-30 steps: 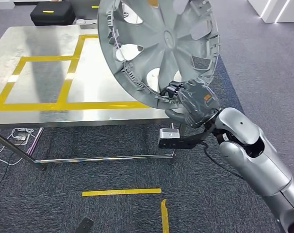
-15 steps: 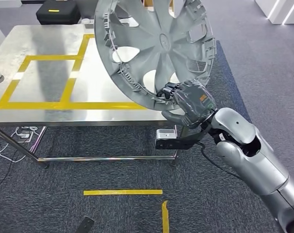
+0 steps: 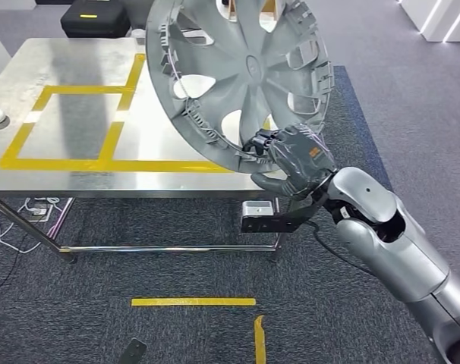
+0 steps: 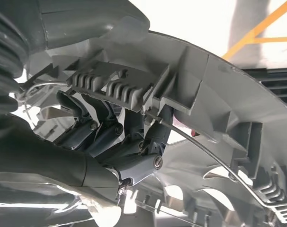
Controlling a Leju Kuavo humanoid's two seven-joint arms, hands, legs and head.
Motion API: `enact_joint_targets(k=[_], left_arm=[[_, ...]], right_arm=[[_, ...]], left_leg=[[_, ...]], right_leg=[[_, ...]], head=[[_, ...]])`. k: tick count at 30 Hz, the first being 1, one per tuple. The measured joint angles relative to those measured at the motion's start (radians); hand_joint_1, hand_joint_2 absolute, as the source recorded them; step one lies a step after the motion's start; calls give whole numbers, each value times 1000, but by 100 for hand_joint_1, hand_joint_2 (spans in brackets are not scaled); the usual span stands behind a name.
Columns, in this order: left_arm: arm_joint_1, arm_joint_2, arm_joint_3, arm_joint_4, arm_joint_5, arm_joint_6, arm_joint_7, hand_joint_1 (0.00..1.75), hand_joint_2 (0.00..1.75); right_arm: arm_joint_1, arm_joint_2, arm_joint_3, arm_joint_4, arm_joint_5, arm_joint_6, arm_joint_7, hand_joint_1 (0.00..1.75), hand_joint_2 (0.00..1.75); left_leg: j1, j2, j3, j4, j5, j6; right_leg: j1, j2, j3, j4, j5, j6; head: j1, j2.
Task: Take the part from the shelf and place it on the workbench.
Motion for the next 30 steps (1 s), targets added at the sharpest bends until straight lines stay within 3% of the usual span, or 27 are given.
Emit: enact_joint_targets(k=[2,5,6,7,8,9,11,12,15,17,19,21,22,23,25,27,30], left_arm=[[0,0,0,0,2,1,0,0,175],[0,-1,0,0,6,2,0,0,175],[0,-2,0,0,6,2,0,0,175],[1,-2,0,0,7,2,0,0,175],[1,-2,0,0,8,2,0,0,175],[1,-2,0,0,8,2,0,0,175],[1,-2,0,0,8,2,-1,0,175],[1,-2,0,0,9,2,-1,0,175],[3,-2,0,0,9,3,-1,0,175],[5,-2,0,0,9,3,-1,0,175],[4,-1,0,0,9,3,-1,0,175],[4,-1,0,0,9,3,-1,0,175],[5,-1,0,0,9,3,-1,0,175],[5,-1,0,0,9,3,-1,0,175],[5,-1,0,0,9,3,-1,0,175],[3,0,0,0,9,3,-1,0,175],[3,0,0,0,9,3,-1,0,175]], right_arm=[[-1,0,1,0,-1,0,0,175,175],[-2,0,3,3,-3,1,0,175,175],[-2,0,5,5,-4,1,0,175,175],[-1,0,7,6,-5,1,0,175,175],[-1,0,9,7,-7,1,0,175,175],[0,0,10,8,-8,1,0,175,175],[-1,0,10,8,-10,0,2,175,175],[-1,0,10,9,-10,0,3,175,175],[1,0,11,10,-11,-1,3,175,175],[1,0,12,11,-11,-1,3,175,175],[1,0,12,11,-12,-1,4,175,175],[1,0,13,12,-12,-1,4,175,175],[2,0,14,13,-11,0,4,175,175],[2,0,15,13,-11,0,3,175,175],[2,0,17,13,-11,0,3,175,175],[2,0,16,13,-11,0,3,175,175],[2,0,16,13,-11,0,4,175,175]], left_leg=[[3,-6,4,-5,3,13],[5,-14,6,-8,4,25],[4,-18,6,-8,4,26],[4,-22,6,-7,3,26],[4,-28,7,-7,3,26],[4,-35,8,-7,3,25],[3,-47,8,-5,1,21],[2,-52,5,-3,1,17],[3,-66,-2,-2,4,3],[3,-53,-9,16,-11,-8],[4,-26,-46,99,-58,-19],[7,-14,-102,222,-110,-26],[8,-12,-119,259,-116,-28],[9,-12,-120,260,-104,-29],[8,-2,-74,160,-38,-25],[1,21,-19,43,4,-16],[-7,24,-4,-1,4,-2]], right_leg=[[-2,1,-13,25,-22,9],[-2,11,-96,196,-104,15],[-2,12,-126,253,-121,15],[-2,13,-142,280,-120,16],[-2,14,-141,268,-101,14],[-2,16,-121,219,-66,12],[-3,36,-57,83,-3,5],[-4,45,-32,36,10,2],[-2,47,-12,6,7,-5],[-5,35,-7,1,8,-15],[-8,22,-3,-2,8,-24],[-7,10,-1,-2,5,-29],[-7,4,0,-2,4,-30],[-7,-1,1,-1,3,-29],[-7,-13,6,-1,-1,-26],[-3,-23,10,1,-6,-18],[1,-40,10,1,-8,-4]], head=[[1,0],[4,0],[4,0],[4,0],[4,0],[4,0],[4,0],[4,0],[3,0],[0,0],[-6,0],[-10,0],[-10,0],[-10,0],[-10,0],[-10,0],[-10,0]])
